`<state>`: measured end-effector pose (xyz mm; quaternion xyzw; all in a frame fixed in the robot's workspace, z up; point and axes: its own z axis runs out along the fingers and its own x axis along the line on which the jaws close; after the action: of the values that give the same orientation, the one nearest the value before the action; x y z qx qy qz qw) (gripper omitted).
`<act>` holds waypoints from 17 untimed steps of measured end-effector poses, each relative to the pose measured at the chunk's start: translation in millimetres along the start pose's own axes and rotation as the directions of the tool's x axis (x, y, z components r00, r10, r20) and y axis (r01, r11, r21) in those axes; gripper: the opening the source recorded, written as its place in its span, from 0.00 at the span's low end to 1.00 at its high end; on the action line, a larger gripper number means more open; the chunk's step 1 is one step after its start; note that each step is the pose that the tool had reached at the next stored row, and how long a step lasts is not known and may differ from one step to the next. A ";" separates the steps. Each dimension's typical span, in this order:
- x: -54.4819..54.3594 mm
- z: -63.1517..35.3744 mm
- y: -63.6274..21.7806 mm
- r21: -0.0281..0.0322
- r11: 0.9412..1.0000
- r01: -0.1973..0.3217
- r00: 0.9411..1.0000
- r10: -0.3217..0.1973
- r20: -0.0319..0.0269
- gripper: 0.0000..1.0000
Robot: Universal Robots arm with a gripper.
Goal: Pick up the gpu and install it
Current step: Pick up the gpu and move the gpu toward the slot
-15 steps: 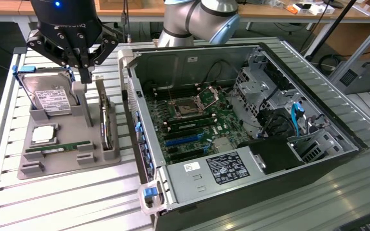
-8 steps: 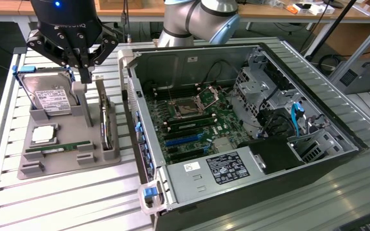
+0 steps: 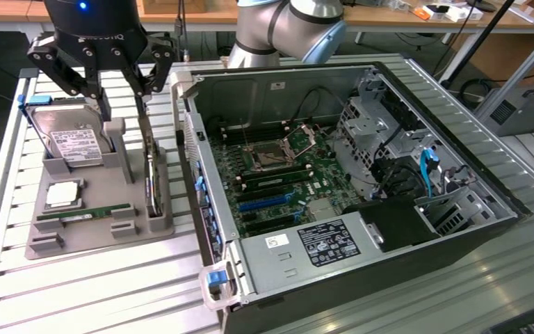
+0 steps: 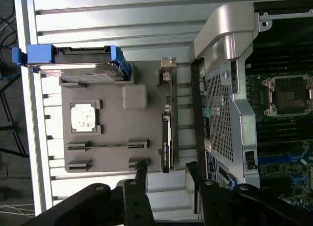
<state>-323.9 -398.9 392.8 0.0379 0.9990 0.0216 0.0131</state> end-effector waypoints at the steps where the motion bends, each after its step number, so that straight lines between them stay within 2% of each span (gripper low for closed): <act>1: 0.0 0.0 0.0 0.000 1.000 0.000 1.000 0.000 0.000 0.42; 2: 0.0 0.0 0.0 0.000 1.000 0.000 1.000 0.000 0.000 0.48; 17: 0.1 3.7 -0.2 0.000 1.000 0.000 1.000 0.000 0.000 0.48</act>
<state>-323.8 -398.9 389.1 0.0379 0.9990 0.0216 0.0131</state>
